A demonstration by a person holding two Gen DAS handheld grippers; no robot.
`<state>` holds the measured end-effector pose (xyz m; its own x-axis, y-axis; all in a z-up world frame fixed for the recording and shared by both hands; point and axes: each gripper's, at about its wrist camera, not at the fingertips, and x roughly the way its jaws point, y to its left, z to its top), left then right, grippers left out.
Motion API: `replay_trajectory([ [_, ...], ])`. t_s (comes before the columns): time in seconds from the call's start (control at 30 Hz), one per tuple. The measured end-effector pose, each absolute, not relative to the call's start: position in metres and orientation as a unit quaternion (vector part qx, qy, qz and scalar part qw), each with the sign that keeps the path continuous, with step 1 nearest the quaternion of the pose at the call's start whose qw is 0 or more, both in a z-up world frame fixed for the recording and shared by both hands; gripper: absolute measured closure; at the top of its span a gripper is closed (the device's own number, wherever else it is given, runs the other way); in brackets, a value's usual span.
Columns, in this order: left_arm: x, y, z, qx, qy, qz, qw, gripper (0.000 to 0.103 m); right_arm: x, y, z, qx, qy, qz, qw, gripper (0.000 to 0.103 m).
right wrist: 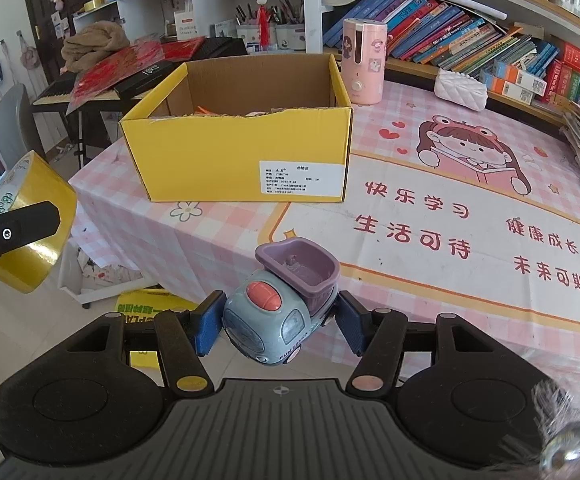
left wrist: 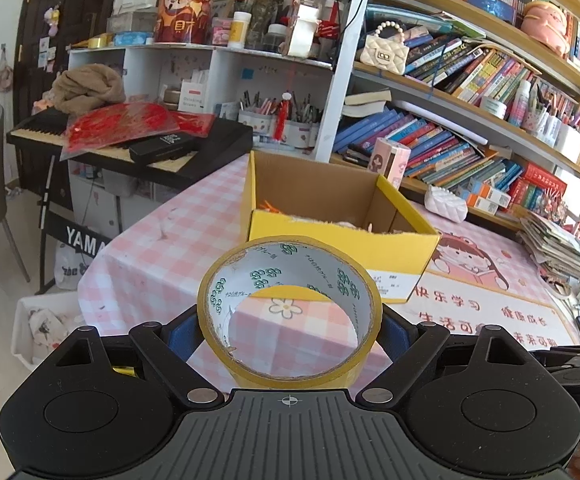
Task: Organize objects
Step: 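Carry the tape roll and toy car with both tools over the yellow box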
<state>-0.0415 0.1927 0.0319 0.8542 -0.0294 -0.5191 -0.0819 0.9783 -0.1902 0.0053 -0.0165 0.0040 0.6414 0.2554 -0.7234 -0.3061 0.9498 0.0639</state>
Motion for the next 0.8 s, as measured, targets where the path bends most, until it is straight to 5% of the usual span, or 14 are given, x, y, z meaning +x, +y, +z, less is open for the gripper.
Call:
replay_trajectory([
  [0.8, 0.067, 0.181, 0.064, -0.068, 0.217, 0.034, 0.973, 0.014, 0.119, -0.009, 0.050, -0.029, 0.315, 0.191, 0.929, 0.046],
])
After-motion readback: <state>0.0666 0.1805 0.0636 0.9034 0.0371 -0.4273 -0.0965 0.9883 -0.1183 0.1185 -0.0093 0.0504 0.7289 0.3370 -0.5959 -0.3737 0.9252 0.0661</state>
